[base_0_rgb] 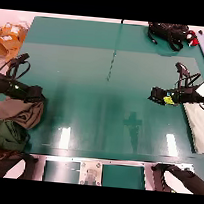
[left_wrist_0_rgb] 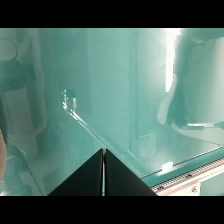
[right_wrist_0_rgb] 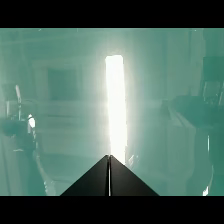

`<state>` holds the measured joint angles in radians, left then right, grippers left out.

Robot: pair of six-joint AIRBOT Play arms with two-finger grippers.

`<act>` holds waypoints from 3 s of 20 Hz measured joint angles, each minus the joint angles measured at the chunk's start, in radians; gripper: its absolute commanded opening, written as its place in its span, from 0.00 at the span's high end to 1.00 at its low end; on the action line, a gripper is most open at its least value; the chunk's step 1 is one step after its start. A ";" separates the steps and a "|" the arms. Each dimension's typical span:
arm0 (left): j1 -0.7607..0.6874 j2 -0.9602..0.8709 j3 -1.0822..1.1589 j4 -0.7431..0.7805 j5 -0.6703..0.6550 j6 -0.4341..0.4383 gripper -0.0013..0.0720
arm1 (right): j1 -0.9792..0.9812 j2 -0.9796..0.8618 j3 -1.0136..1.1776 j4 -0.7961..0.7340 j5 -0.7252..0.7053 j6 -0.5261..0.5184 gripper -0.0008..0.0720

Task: Fold the shirts.

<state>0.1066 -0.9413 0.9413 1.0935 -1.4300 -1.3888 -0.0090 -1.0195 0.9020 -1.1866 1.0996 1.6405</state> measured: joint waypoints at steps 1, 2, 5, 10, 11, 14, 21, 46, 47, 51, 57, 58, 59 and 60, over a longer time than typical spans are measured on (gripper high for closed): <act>0.000 0.000 0.000 0.002 -0.002 0.000 0.94 | 0.000 0.000 0.000 0.000 0.000 0.000 0.96; 0.000 0.000 0.000 0.003 -0.002 0.000 0.94 | 0.000 0.000 0.000 0.000 0.000 0.000 0.96; 0.000 0.000 0.000 0.006 -0.005 0.001 0.94 | 0.000 0.000 0.000 0.000 0.000 0.000 0.96; 0.000 0.000 0.000 0.047 0.009 0.002 0.06 | 0.000 0.000 0.000 0.000 0.000 0.000 0.96; 0.000 0.000 0.000 0.079 0.019 0.000 0.00 | 0.000 0.000 0.000 0.000 0.000 0.000 0.96; 0.000 0.000 -0.003 0.224 0.077 -0.022 0.00 | 0.000 0.000 0.000 0.000 0.000 0.000 0.96; 0.001 -0.039 -0.117 0.502 0.292 -0.039 0.00 | 0.000 0.000 0.000 0.000 0.000 0.000 0.96; -0.575 -0.266 0.494 0.158 0.350 -0.023 0.85 | 0.000 0.000 0.002 0.024 -0.014 0.000 0.74; -0.608 -0.298 0.500 0.134 0.365 -0.019 0.25 | -0.004 0.000 0.002 0.027 -0.013 0.000 0.61; -0.684 -0.416 0.512 0.056 0.382 -0.020 0.00 | -0.037 0.000 0.005 0.026 -0.010 0.000 0.37; -0.595 -0.463 0.532 0.038 0.245 -0.024 0.00 | -0.119 -0.005 0.005 0.025 0.004 -0.001 0.37; -0.562 -0.465 0.531 0.035 0.210 -0.024 0.00 | -0.130 -0.012 0.005 0.024 0.005 -0.001 0.37; -0.532 -0.465 0.525 0.034 0.187 -0.024 0.00 | -0.139 -0.022 0.005 0.024 0.006 -0.002 0.37; -0.502 -0.468 0.509 0.038 0.163 -0.027 0.00 | -0.145 -0.035 0.005 0.024 0.006 -0.002 0.37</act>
<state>-0.3958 -1.4097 1.4502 1.1316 -1.2667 -1.4162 -0.1539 -1.0546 0.9070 -1.1625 1.1057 1.6386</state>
